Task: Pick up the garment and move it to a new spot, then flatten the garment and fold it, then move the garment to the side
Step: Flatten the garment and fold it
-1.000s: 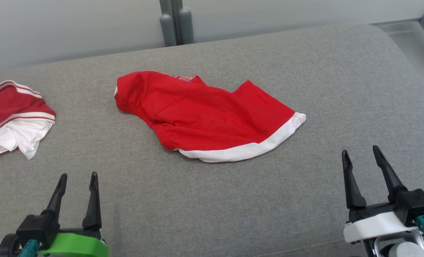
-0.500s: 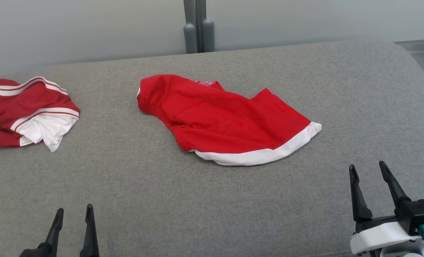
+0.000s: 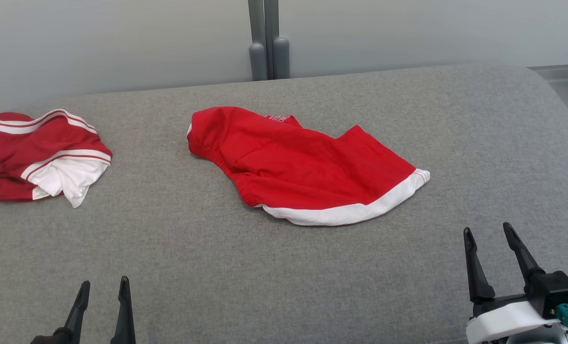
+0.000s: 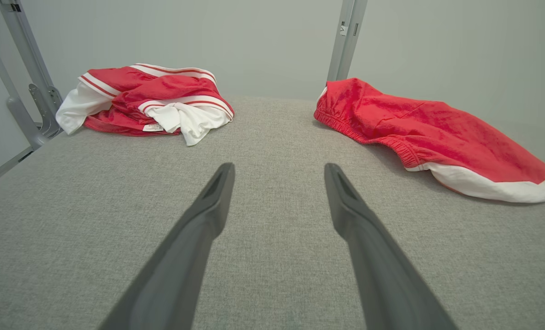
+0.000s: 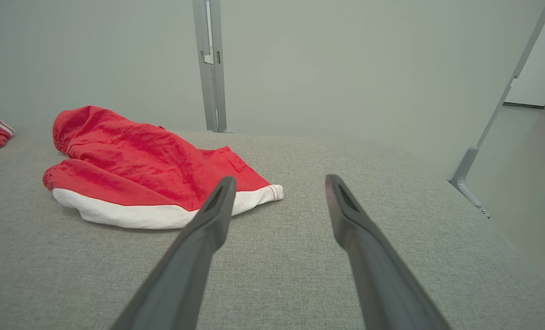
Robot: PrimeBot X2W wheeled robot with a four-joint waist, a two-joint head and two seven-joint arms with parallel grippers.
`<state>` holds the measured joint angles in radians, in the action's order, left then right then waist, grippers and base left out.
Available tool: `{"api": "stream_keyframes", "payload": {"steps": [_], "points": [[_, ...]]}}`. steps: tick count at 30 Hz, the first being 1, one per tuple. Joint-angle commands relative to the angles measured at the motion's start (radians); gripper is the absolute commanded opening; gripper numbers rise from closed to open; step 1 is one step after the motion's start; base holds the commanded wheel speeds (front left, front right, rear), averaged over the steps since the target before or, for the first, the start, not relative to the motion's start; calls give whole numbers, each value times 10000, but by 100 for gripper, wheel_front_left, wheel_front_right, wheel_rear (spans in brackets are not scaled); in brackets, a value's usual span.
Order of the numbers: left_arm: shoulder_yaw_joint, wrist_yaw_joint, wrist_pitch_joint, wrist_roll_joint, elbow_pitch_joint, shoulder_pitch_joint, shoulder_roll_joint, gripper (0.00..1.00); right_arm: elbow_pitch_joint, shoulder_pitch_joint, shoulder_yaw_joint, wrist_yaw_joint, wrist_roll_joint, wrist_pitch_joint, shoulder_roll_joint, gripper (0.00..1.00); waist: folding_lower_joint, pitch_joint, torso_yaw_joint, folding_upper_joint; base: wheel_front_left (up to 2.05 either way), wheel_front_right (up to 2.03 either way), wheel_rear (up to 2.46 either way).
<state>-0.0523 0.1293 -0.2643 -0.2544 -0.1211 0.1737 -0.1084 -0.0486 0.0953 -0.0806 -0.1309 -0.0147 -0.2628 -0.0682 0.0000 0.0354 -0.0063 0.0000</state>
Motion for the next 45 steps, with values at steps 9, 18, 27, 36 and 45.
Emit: {"api": "stream_keyframes", "payload": {"steps": [9,18,27,36,45], "points": [[748,9,2,-227,-292,-535,-294,100,-461,-620,276,5,-486,-31,-287,100,0,383,-111,0,0,0,0],[3737,5,187,-1046,-2664,-3258,-1193,100,-3527,-3890,2109,8,-991,648,-1966,100,0,1354,-244,0,0,0,0],[6222,6,367,-2329,-4735,-6188,-1305,100,-5669,-6740,5097,8,-2429,2064,-3195,100,0,2259,39,0,0,0,0],[7637,6,280,-3217,-5449,-7482,-1489,100,-7243,-8218,6131,9,-2871,1996,-3286,100,0,2987,231,0,0,0,0],[8875,6,95,-4096,-5218,-8154,-1690,100,-8319,-8776,6886,8,-3450,1709,-3268,100,0,3226,402,0,0,0,0]]}}
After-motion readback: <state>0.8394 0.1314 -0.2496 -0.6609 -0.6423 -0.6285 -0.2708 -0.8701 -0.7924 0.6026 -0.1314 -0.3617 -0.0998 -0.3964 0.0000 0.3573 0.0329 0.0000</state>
